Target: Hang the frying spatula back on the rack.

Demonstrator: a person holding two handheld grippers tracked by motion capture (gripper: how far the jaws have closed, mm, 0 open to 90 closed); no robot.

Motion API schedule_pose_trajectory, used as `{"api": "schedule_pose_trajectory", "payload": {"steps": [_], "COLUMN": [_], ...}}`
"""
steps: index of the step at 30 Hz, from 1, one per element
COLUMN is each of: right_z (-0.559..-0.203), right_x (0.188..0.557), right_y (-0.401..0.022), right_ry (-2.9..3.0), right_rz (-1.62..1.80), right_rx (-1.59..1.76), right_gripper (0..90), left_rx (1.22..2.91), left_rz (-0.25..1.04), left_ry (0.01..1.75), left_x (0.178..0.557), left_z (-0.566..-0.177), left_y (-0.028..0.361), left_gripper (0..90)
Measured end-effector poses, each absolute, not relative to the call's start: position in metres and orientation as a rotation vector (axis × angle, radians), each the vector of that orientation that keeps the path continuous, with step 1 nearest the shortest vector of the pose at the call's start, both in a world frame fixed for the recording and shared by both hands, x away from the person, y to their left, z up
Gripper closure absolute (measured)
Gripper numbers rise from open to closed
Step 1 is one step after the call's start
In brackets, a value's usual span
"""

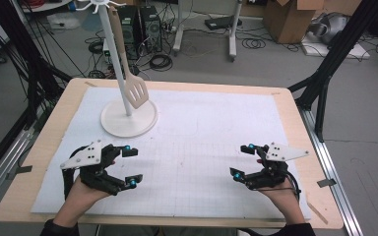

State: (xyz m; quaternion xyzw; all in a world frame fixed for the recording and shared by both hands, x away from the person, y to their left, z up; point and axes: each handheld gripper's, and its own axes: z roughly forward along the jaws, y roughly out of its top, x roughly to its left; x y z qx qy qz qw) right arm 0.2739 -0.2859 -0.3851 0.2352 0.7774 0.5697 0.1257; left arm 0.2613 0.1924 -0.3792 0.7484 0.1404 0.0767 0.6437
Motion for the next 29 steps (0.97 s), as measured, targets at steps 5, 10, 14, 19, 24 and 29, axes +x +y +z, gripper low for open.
{"api": "schedule_pose_trajectory", "payload": {"steps": [5,10,14,19,24,29], "right_z": [-0.386,-0.386,-0.387,-0.387,-0.388,-0.388], "right_x": [0.274,0.274,0.274,0.274,0.275,0.275], "right_y": [-0.285,-0.283,-0.284,-0.284,-0.283,-0.283], "right_ry": [2.268,2.275,2.276,2.280,2.283,2.291], "right_rz": [1.653,1.651,1.651,1.646,1.648,1.650], "right_rx": [0.676,0.676,0.683,0.686,0.683,0.687], "right_gripper": [11.8,11.7,11.7,11.7,11.7,11.7], "left_rx": [1.704,1.706,1.713,1.715,1.720,1.726], "left_rz": [0.170,0.170,0.167,0.161,0.155,0.152], "left_ry": [0.332,0.340,0.343,0.342,0.347,0.349], "left_x": [0.262,0.262,0.263,0.263,0.264,0.265], "left_z": [-0.385,-0.390,-0.392,-0.393,-0.395,-0.397], "left_y": [0.194,0.193,0.192,0.192,0.191,0.191], "left_gripper": [19.7,19.9,20.0,19.9,19.9,19.9]}}
